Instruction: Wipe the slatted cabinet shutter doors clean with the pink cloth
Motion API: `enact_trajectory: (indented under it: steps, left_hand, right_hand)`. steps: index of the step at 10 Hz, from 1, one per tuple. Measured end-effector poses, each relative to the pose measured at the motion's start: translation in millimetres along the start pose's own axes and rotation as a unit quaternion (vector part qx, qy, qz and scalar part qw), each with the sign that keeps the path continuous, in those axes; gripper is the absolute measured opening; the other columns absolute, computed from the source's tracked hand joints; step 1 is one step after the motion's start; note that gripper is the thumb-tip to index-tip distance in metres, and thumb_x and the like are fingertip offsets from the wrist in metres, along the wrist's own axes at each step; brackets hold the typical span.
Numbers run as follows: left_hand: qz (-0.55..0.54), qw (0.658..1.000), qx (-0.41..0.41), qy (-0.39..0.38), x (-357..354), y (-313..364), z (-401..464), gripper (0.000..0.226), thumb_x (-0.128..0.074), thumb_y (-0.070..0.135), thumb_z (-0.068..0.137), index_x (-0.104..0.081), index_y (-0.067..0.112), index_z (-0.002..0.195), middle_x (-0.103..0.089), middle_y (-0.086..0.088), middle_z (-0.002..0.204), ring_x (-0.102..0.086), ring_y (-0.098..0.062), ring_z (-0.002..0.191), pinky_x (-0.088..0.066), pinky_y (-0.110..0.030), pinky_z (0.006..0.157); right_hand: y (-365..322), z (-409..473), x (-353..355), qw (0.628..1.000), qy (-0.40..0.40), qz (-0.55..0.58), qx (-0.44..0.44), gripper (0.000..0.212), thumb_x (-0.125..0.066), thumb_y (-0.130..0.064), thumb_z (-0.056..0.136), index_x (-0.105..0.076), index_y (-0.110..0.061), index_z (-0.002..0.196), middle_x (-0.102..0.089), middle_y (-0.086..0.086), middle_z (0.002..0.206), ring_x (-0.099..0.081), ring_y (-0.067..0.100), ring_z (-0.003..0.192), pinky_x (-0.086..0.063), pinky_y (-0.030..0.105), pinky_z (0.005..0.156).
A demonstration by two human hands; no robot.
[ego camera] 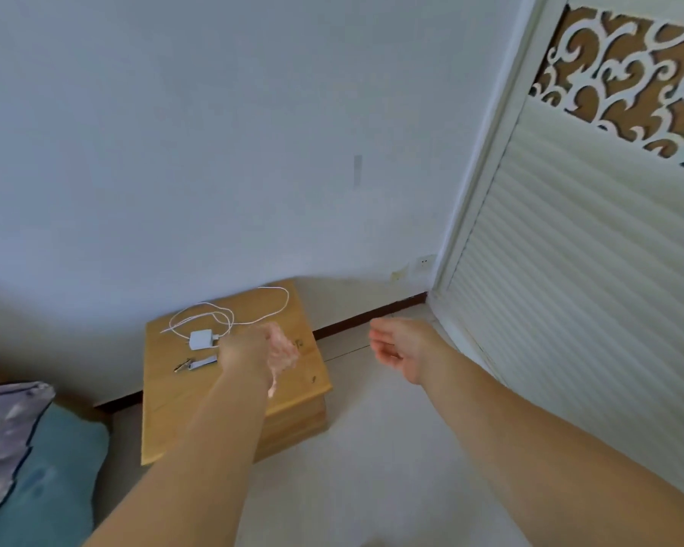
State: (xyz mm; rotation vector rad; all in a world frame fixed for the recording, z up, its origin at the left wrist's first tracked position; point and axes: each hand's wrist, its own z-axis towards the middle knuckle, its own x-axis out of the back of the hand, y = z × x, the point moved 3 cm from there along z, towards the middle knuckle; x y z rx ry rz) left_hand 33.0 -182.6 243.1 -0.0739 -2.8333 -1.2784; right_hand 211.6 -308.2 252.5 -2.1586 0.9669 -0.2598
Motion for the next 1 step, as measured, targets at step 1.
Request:
enact_trajectory:
  steps: [1]
  left_hand:
    - [0.054, 0.997, -0.053, -0.006, -11.8, 31.4, -3.7, 0.026, -0.047, 0.003, 0.091, -0.054, 0.005, 0.116, -0.043, 0.0, 0.071, -0.041, -0.013, 0.06, -0.039, -0.025, 0.057]
  right_hand:
    - [-21.9, 3.7, 1.4, 0.999, 0.016, 0.026, 0.016, 0.002, -0.061, -0.009, 0.092, -0.06, -0.007, 0.092, -0.061, 0.006, 0.081, -0.054, 0.012, 0.065, -0.05, 0.021, 0.056]
